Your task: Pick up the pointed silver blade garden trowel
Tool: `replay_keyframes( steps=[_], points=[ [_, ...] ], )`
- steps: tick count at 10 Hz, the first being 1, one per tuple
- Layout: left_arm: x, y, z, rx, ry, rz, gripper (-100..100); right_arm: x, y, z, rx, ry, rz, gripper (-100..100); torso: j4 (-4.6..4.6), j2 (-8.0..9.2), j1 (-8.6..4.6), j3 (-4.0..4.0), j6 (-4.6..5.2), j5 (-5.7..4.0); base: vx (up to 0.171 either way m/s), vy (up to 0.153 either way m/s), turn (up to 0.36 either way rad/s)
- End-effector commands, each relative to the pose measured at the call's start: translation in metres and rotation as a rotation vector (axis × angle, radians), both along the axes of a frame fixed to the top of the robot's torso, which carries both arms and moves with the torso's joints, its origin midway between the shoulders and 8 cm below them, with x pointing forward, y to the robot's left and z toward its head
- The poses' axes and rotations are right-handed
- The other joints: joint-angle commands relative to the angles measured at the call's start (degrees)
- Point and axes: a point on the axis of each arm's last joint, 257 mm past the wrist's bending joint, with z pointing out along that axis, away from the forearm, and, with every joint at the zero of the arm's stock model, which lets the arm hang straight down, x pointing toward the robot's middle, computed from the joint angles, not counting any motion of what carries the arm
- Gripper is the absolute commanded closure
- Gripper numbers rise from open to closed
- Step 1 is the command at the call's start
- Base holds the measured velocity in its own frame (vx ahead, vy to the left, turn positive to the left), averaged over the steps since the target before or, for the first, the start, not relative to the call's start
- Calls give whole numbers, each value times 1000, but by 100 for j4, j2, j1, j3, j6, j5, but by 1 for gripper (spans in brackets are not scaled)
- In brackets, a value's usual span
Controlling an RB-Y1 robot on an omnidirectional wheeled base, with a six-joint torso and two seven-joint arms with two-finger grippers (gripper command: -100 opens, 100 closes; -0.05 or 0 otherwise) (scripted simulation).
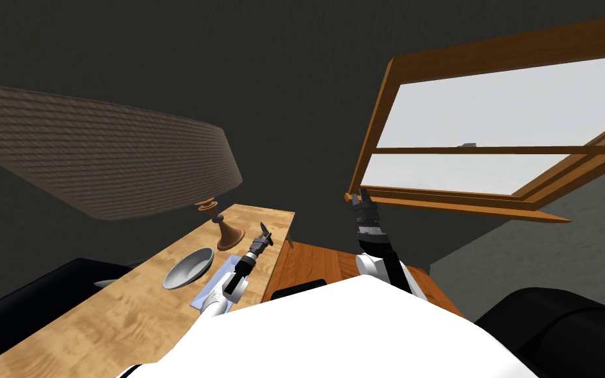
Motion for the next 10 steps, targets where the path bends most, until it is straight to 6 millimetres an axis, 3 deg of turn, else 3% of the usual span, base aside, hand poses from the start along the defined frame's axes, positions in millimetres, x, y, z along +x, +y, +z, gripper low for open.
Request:
replay_keyframes(
  steps=[1, 3, 6, 7, 10],
  points=[
    [-12, 12, -8, 11, 12, -17, 100, 0, 0, 0, 0, 0, 0, 0, 0, 0, 0, 0, 0, 0, 9, -59, -80],
    [-9, 18, -4, -18, 8, 8, 100, 0, 0, 0, 0, 0, 0, 0, -17, -5, -4, -11, 4, 9, 6, -38, -26],
    [-30, 51, -14, 7, 21, -4, 100, 0, 0, 0, 0, 0, 0, 0, -36, -7, -2, -21, 1, 20, 8, -62, -76],
    [-24, 48, -2, -18, -6, -2, 100, 0, 0, 0, 0, 0, 0, 0, -37, -6, -7, -21, 0, 19, 7, -75, -25],
    [-37, 79, -12, -17, 21, 34, 100, 0, 0, 0, 0, 0, 0, 0, -41, -18, 6, -29, 1, 23, 16, -45, -55]
  ],
)
